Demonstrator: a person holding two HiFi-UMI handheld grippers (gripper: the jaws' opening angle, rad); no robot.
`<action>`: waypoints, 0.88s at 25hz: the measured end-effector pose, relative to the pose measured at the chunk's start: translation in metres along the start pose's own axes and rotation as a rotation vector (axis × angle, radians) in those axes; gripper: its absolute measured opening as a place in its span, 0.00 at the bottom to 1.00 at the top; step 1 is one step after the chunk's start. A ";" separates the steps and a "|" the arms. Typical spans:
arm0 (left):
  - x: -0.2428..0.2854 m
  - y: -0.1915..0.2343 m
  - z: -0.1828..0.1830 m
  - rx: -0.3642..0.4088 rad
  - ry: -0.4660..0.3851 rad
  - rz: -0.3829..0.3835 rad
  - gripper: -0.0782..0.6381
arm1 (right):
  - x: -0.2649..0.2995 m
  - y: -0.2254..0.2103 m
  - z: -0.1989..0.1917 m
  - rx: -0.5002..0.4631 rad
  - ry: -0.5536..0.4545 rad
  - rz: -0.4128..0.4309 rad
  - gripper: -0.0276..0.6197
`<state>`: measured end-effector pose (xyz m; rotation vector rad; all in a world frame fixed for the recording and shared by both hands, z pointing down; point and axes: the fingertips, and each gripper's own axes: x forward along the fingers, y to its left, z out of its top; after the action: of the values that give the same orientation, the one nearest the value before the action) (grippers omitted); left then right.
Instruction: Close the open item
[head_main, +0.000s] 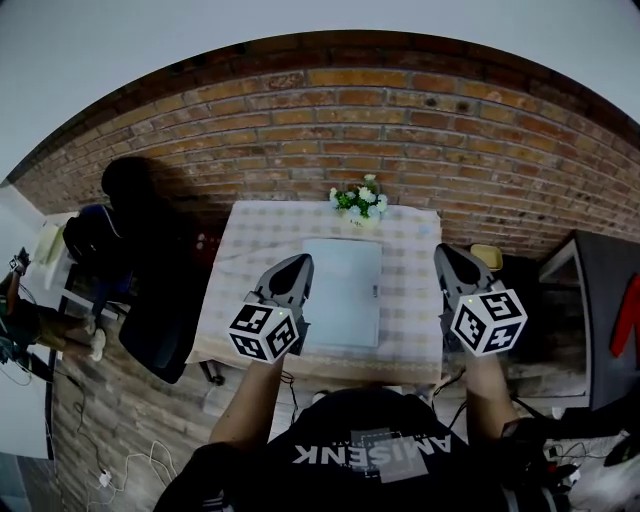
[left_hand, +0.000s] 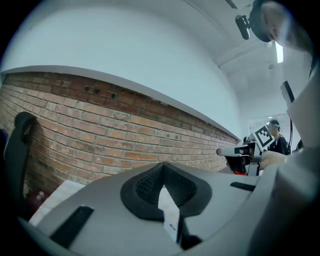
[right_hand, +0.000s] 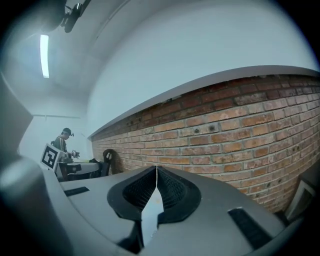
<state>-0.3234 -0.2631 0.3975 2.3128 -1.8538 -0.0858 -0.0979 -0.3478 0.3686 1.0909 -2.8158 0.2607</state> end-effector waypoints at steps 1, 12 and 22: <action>-0.005 0.001 0.003 0.001 -0.007 0.011 0.12 | 0.000 0.002 0.001 -0.003 -0.001 0.006 0.11; -0.035 0.019 0.028 0.037 -0.062 0.117 0.12 | 0.000 0.009 0.023 -0.053 -0.065 0.000 0.11; -0.031 0.016 0.029 0.064 -0.062 0.134 0.12 | -0.002 0.013 0.020 -0.082 -0.046 0.008 0.10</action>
<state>-0.3505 -0.2396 0.3697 2.2434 -2.0655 -0.0816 -0.1059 -0.3411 0.3472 1.0821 -2.8442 0.1205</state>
